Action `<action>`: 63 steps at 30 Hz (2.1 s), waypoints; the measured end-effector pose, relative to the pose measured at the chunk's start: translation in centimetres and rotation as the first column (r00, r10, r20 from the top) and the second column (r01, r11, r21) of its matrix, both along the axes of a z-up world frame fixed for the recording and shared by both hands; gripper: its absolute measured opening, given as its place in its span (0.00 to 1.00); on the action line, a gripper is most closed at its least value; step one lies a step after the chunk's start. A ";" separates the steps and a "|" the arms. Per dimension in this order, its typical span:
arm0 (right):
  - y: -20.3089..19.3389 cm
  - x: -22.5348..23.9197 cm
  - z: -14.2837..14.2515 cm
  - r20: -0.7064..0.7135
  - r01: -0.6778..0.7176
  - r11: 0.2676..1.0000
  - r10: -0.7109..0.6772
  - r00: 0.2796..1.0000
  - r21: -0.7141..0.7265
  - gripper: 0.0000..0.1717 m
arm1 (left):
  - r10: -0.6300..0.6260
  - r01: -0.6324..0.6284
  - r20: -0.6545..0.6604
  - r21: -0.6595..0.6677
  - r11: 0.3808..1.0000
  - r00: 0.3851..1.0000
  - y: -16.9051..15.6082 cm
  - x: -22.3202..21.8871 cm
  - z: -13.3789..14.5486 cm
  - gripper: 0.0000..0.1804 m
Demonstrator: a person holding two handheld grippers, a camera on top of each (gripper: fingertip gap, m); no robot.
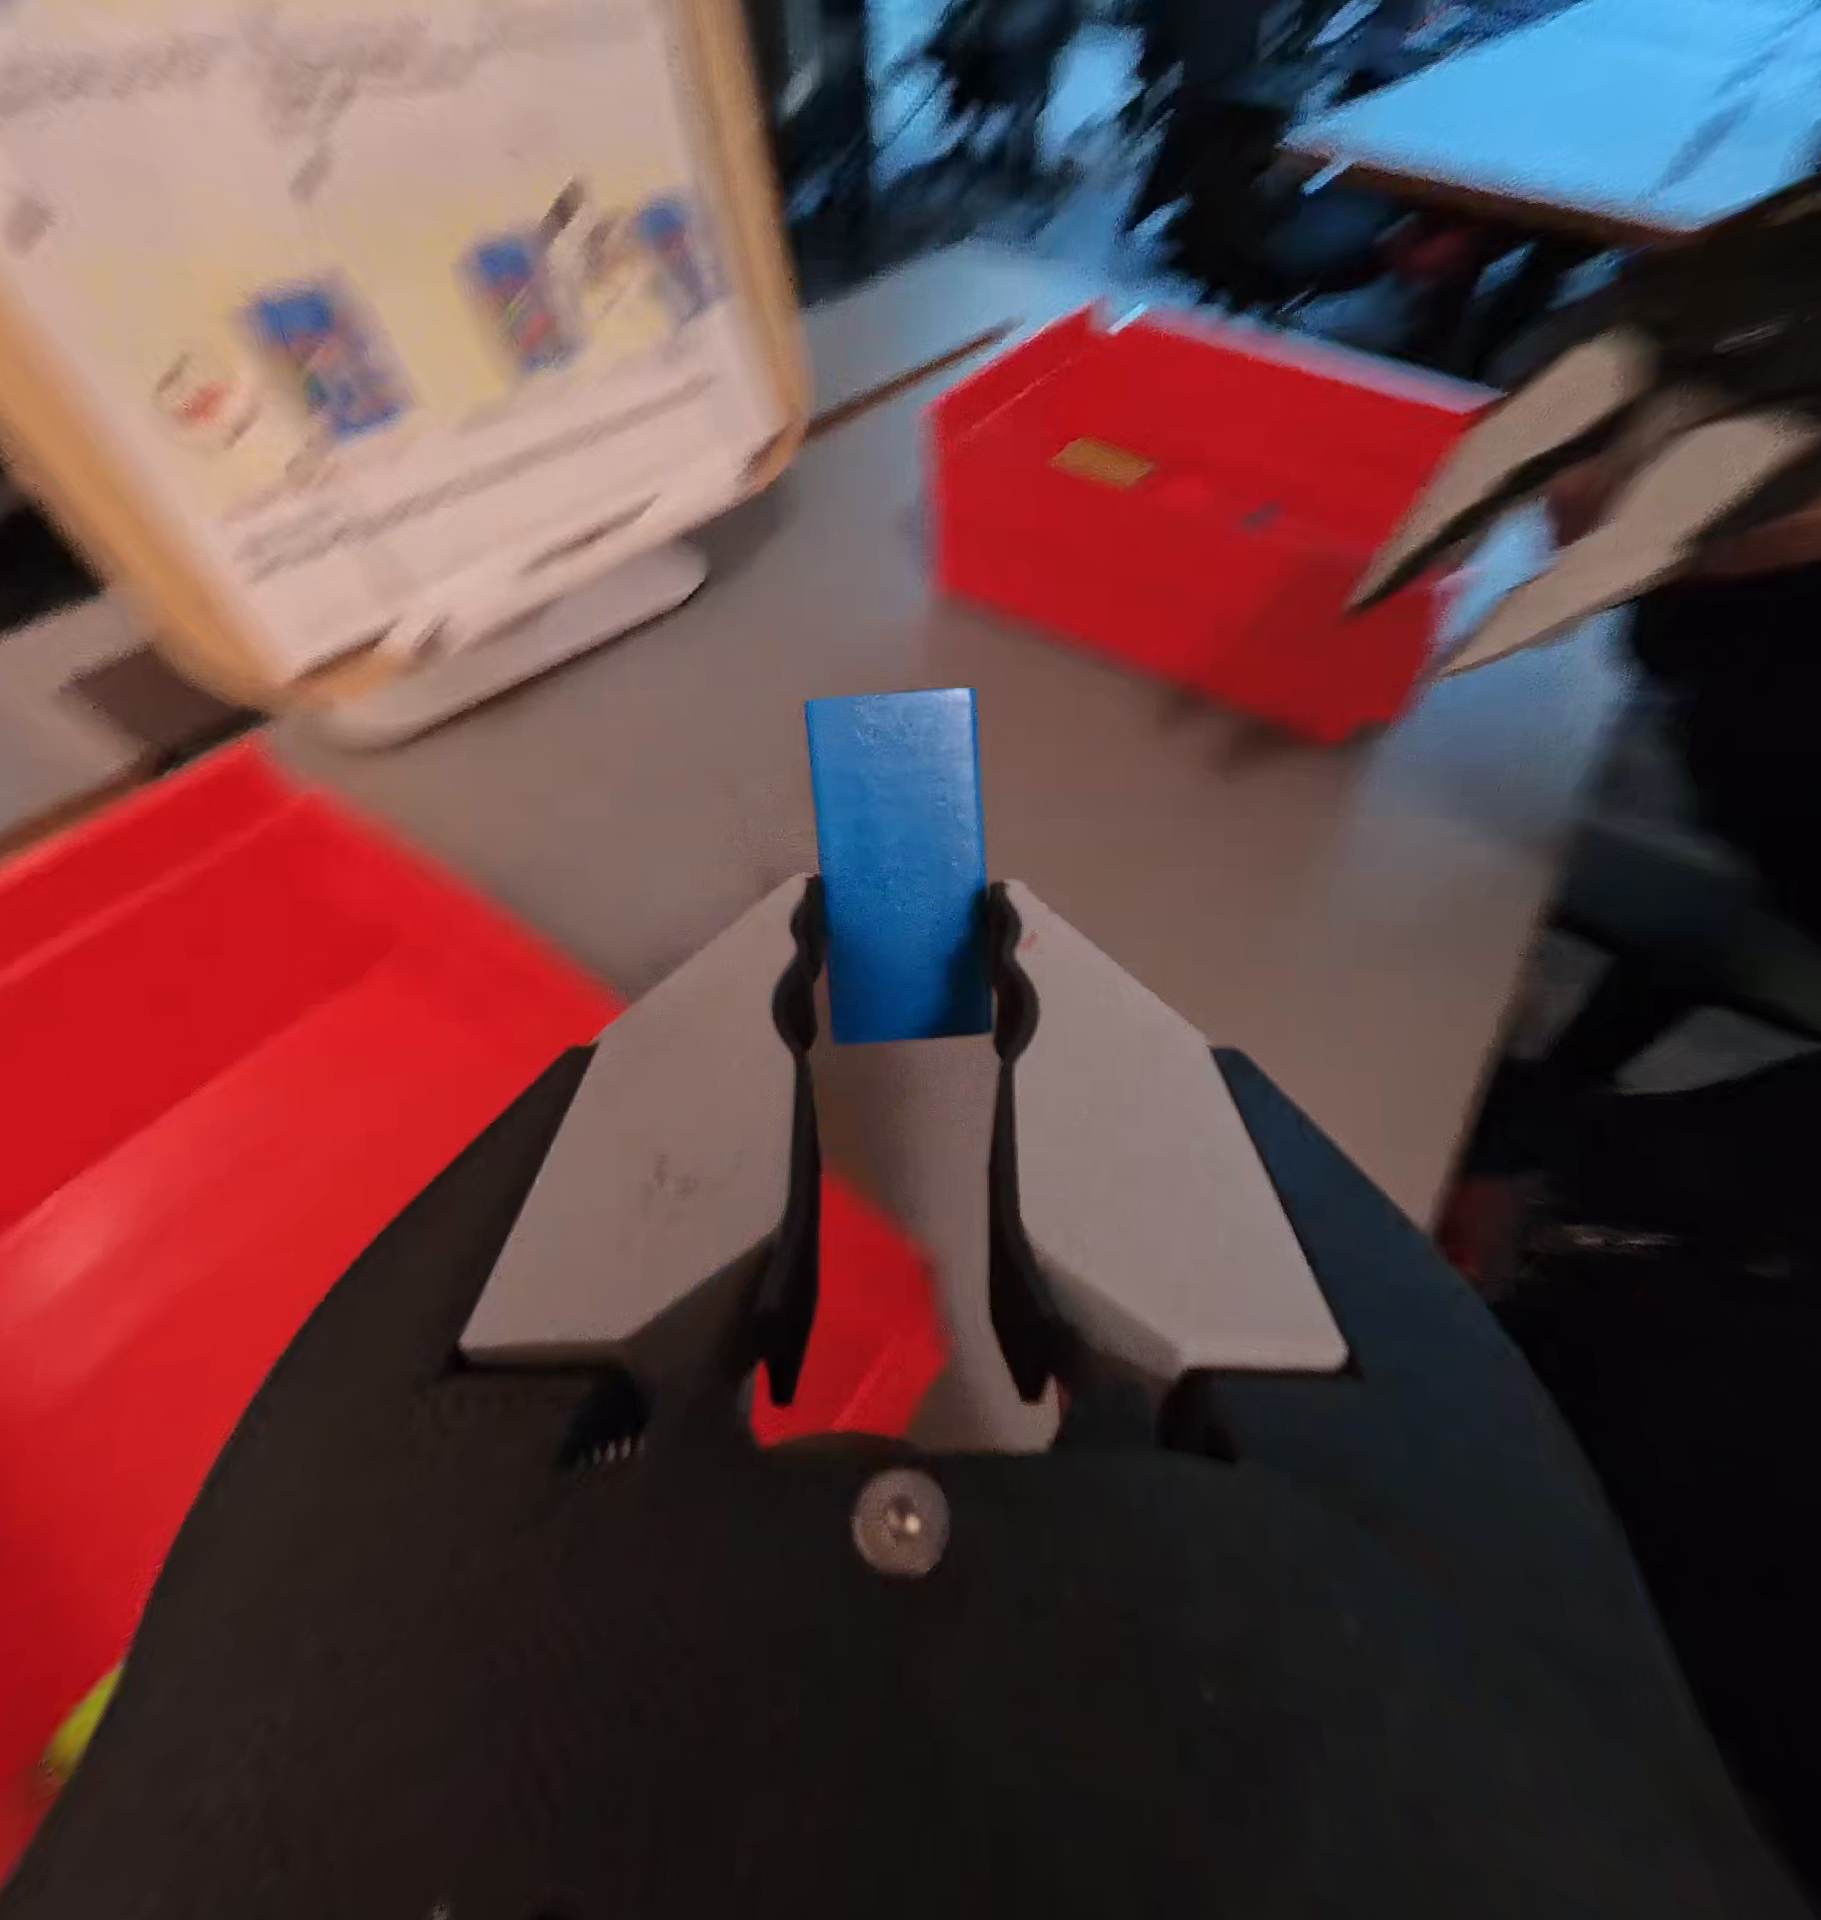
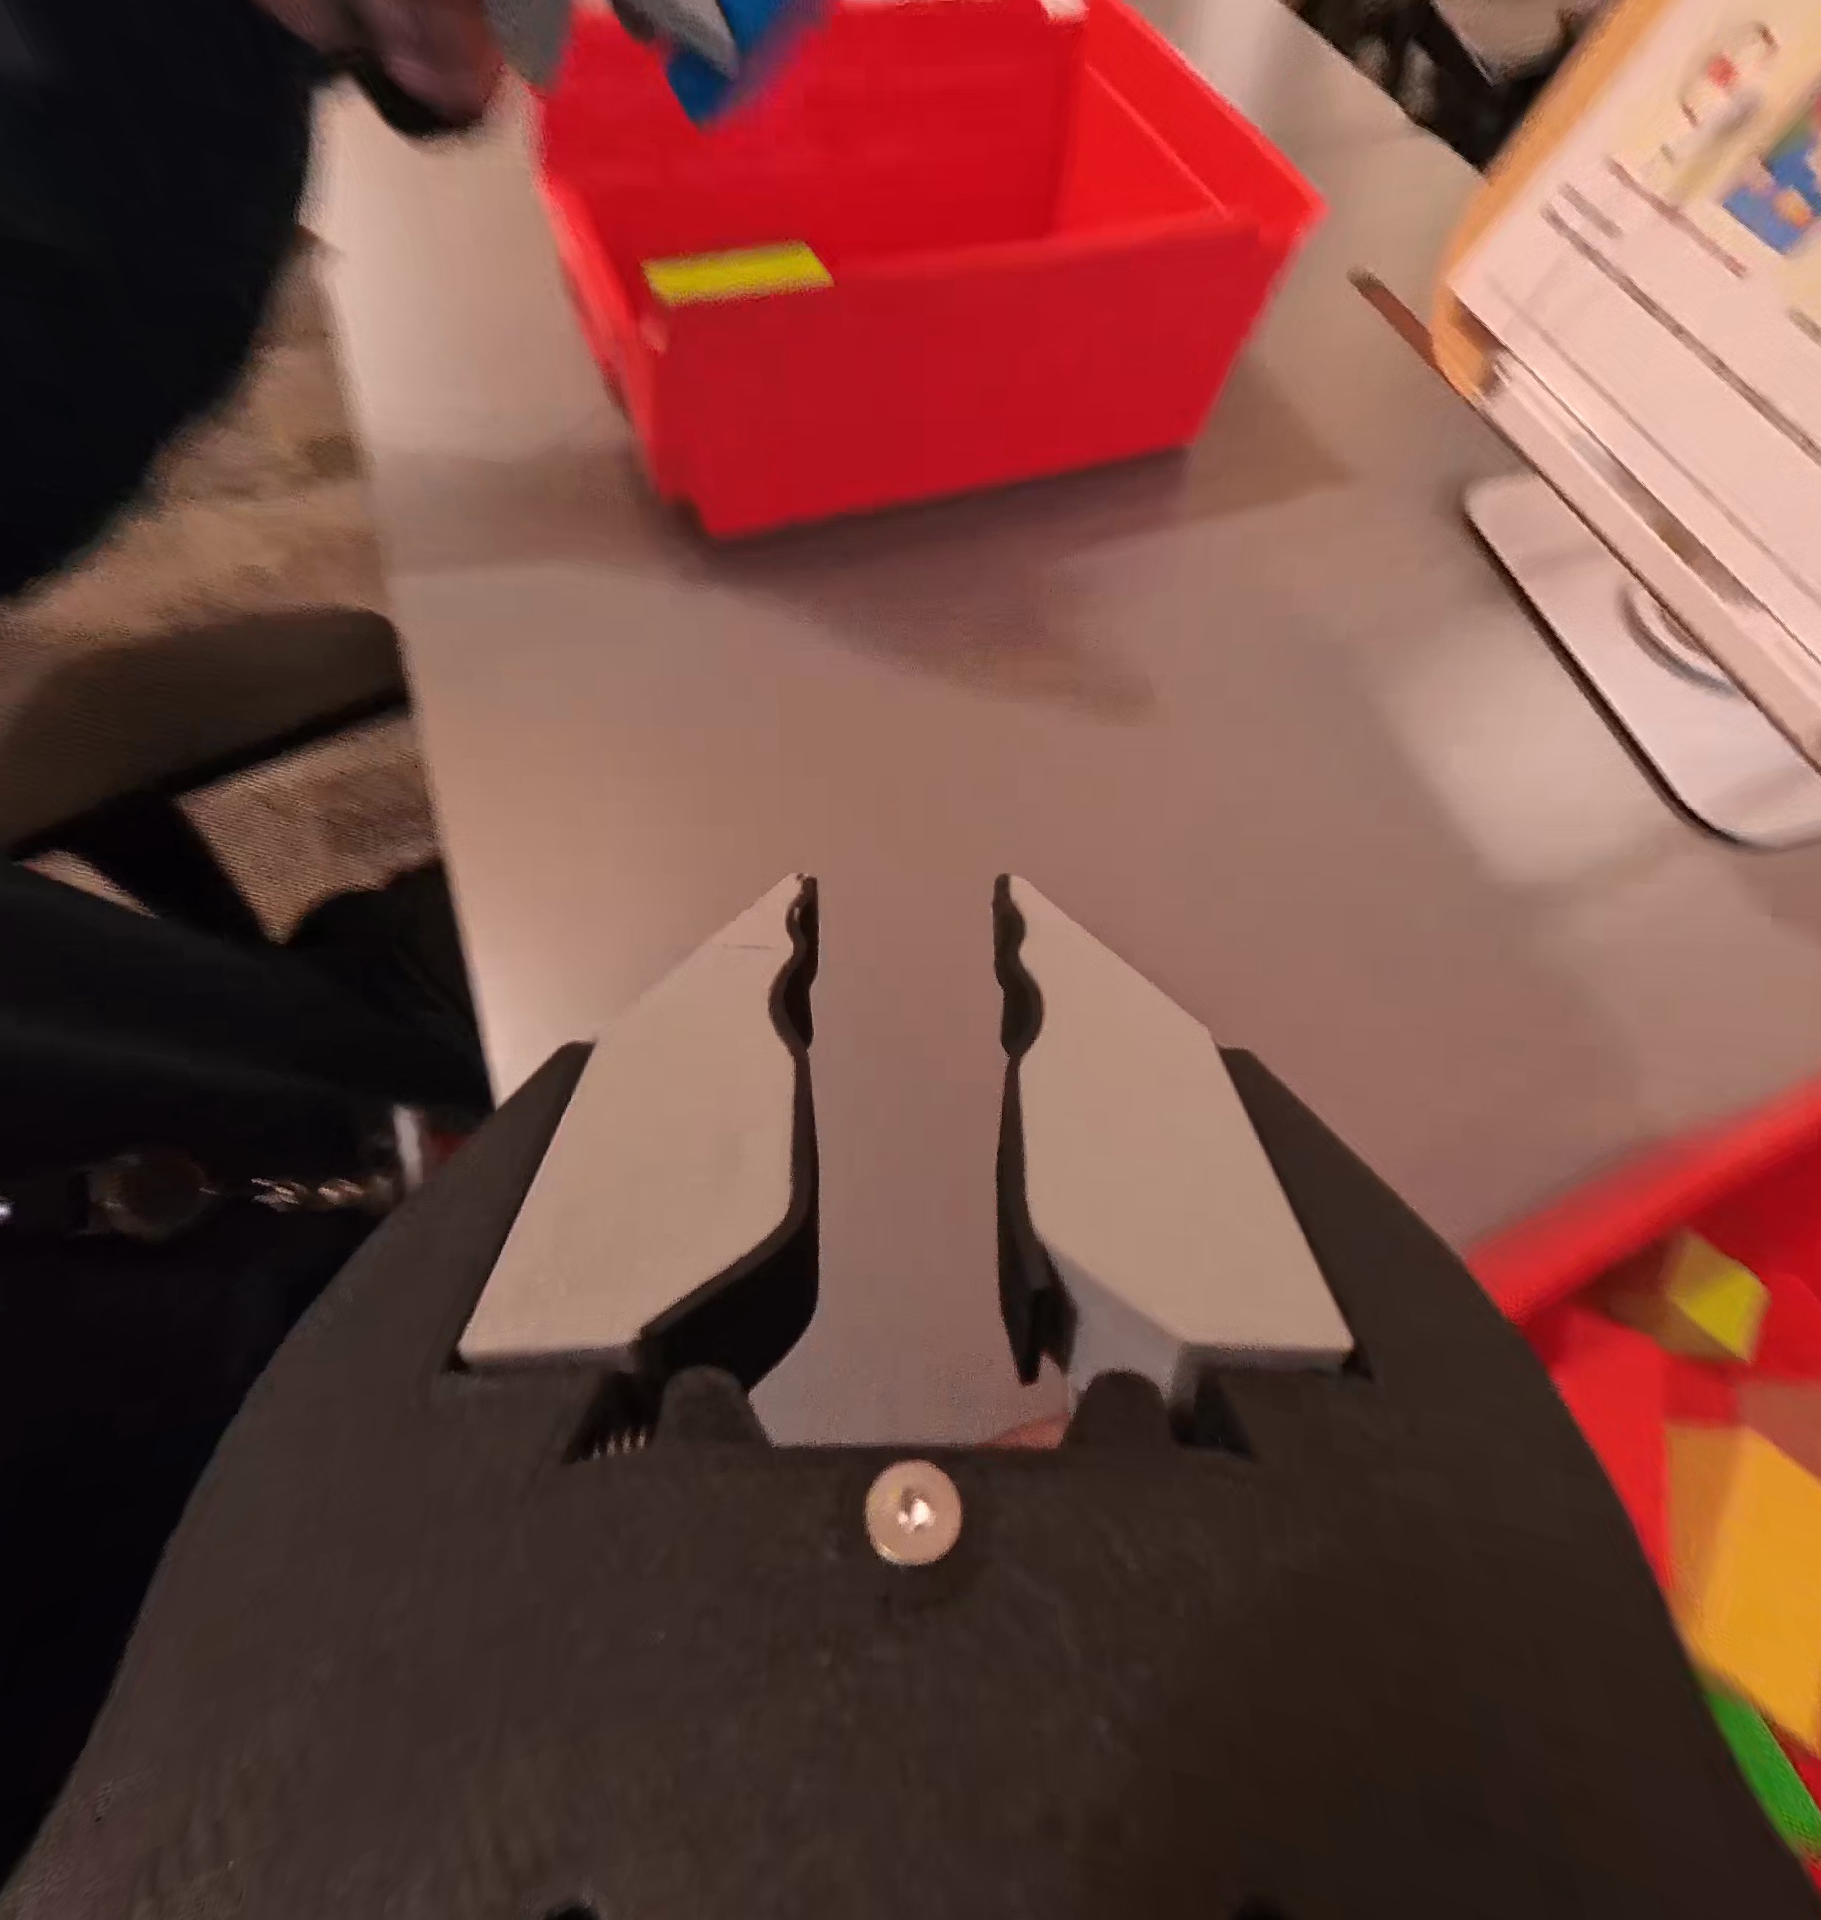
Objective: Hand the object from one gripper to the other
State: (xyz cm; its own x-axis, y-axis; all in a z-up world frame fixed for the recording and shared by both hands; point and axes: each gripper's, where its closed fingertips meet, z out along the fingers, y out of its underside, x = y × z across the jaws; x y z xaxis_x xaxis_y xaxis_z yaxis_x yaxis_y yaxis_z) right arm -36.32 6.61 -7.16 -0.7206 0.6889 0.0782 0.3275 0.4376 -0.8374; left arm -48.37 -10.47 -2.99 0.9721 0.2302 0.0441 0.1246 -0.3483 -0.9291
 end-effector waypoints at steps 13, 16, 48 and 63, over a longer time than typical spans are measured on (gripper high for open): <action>-8.8 1.9 8.5 -0.100 -0.283 0.850 0.267 0.959 -0.444 0.21 | -0.473 0.445 -0.004 0.346 0.826 0.881 9.0 14.3 3.0 0.15; -8.6 1.7 8.4 -0.101 -0.273 0.847 0.255 0.962 -0.456 0.16 | -0.489 0.456 0.000 0.364 0.812 0.872 9.4 14.7 2.8 0.15; 20.4 1.8 -2.9 0.198 0.273 0.836 -0.405 0.893 0.476 0.17 | -0.272 0.259 0.041 0.189 0.947 0.962 7.9 9.2 -0.8 0.14; 17.0 2.0 -12.7 0.461 -0.100 0.828 -0.202 0.864 0.551 0.17 | 0.024 -0.022 0.038 -0.046 0.999 0.999 2.4 3.7 -3.0 0.18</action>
State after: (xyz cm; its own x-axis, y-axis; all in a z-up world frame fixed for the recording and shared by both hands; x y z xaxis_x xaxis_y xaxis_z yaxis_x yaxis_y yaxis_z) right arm -34.31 23.61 -19.86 -0.7303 0.6754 0.1023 0.6520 0.7339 -0.1903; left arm -44.69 -8.11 -5.98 0.9643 0.2553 0.0706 0.1688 -0.3869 -0.9065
